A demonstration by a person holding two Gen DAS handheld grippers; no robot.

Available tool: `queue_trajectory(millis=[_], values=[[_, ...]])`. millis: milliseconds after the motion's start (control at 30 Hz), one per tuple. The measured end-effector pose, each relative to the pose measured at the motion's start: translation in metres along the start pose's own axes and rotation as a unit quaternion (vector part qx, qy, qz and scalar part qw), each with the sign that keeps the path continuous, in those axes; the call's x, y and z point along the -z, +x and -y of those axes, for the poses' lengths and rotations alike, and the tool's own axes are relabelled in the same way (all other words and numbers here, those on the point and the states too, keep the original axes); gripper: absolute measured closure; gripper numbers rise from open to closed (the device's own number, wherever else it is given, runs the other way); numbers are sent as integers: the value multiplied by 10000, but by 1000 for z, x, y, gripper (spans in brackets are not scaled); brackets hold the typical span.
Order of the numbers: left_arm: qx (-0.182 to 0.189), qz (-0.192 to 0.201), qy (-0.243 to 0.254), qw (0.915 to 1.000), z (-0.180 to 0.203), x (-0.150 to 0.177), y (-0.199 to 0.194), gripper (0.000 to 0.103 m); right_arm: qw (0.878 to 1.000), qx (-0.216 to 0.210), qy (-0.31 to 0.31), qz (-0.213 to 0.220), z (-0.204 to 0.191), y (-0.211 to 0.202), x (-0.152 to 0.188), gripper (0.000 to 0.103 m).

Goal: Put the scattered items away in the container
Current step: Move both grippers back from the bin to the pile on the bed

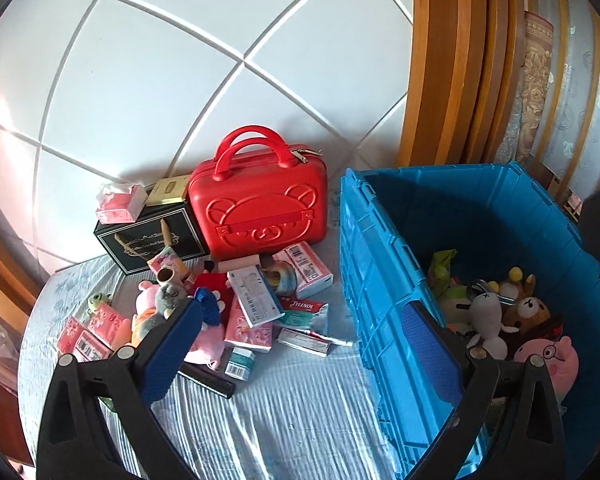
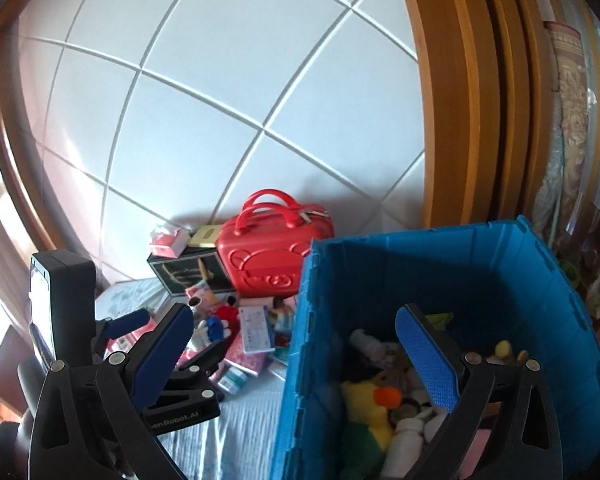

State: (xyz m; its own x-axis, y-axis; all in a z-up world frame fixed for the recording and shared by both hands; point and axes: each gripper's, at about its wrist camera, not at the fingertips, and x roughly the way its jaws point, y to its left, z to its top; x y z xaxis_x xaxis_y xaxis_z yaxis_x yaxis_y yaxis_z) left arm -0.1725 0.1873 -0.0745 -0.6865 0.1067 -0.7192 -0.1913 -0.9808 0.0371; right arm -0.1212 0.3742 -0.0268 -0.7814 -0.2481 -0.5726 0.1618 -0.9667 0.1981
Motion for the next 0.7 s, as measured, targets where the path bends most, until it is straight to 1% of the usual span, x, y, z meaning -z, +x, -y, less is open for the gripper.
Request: queue_trajectory(millis=[333, 700], values=[[-187, -226, -211, 9993, -65, 40, 4, 2, 9995, -159, -199, -205, -53, 17, 20, 0], [-428, -567, -489, 9963, -149, 93, 28, 2, 9975, -176, -333, -598, -106, 67, 51, 0]])
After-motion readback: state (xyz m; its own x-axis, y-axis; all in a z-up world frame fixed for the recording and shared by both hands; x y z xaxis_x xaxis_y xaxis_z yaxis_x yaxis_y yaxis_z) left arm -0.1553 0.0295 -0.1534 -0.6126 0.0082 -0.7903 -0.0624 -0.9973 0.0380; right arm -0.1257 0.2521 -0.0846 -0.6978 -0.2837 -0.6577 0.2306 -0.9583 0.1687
